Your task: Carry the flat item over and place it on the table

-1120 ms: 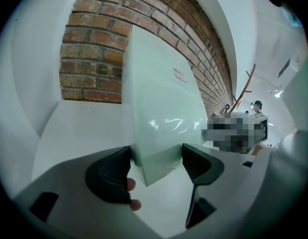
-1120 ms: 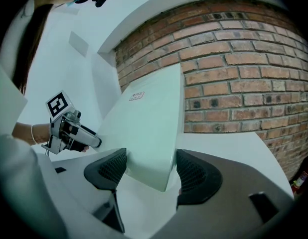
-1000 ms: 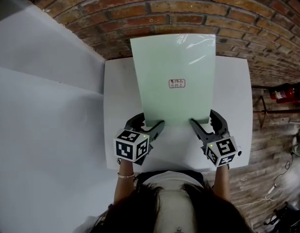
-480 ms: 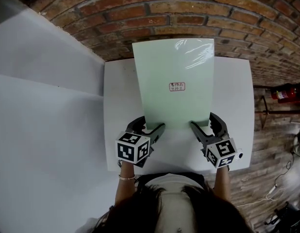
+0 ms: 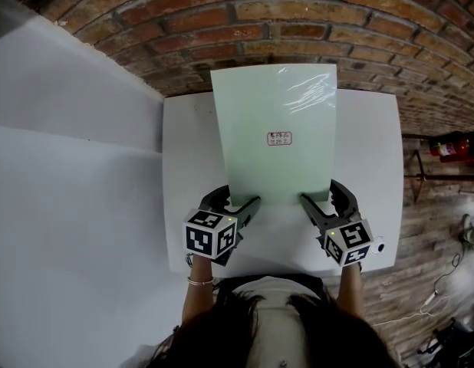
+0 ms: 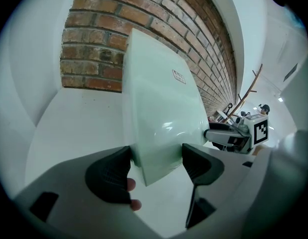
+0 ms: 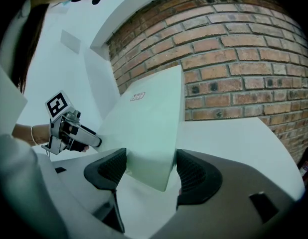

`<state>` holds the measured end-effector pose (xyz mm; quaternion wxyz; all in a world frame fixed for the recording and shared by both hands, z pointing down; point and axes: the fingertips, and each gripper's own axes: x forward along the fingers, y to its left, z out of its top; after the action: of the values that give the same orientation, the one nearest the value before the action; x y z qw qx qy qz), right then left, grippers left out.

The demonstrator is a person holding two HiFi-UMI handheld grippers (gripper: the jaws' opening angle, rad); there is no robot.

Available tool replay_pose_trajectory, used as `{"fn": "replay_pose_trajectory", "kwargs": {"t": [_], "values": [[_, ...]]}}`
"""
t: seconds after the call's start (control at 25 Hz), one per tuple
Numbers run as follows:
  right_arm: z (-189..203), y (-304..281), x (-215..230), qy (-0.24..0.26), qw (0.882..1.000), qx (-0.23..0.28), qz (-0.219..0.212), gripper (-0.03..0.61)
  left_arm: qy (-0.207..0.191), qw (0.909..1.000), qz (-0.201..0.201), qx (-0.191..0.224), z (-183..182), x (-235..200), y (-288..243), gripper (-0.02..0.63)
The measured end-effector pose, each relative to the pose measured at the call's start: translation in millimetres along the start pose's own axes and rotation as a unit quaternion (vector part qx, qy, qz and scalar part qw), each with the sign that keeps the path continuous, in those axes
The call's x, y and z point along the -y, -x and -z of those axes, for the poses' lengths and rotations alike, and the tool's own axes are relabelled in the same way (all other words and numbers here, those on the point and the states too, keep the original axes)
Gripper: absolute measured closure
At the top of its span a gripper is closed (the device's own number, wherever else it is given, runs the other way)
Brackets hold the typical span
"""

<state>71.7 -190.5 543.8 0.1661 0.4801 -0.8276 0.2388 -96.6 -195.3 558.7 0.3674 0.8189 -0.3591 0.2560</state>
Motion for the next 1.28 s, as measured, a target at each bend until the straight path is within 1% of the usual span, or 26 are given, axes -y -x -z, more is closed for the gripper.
{"fn": "replay_pose_trajectory", "kwargs": {"t": [0.36,0.56,0.76,0.88,1.28], "values": [[10,-8,-1,-0.014,1.000,-0.023,-0.006,0.239,0.009,0.9999,-0.002,-0.015,6,-6,-6,0.275],[12,-11,3,-0.015,1.000,-0.021,-0.006,0.239,0.012,0.9997,-0.004,-0.022,8,-7,-9,0.275],[18,-12,1,-0.027,0.999,-0.038,-0.010,0.240,0.016,0.9995,-0.005,-0.028,11,-9,-12,0.275],[20,-14,4,-0.028,0.999,-0.033,-0.007,0.239,0.018,0.9993,-0.004,-0.032,12,-10,-13,0.275],[27,-19,5,-0.034,0.998,-0.045,-0.009,0.239,0.027,0.9986,-0.004,-0.046,18,-13,-18,0.275]]}}
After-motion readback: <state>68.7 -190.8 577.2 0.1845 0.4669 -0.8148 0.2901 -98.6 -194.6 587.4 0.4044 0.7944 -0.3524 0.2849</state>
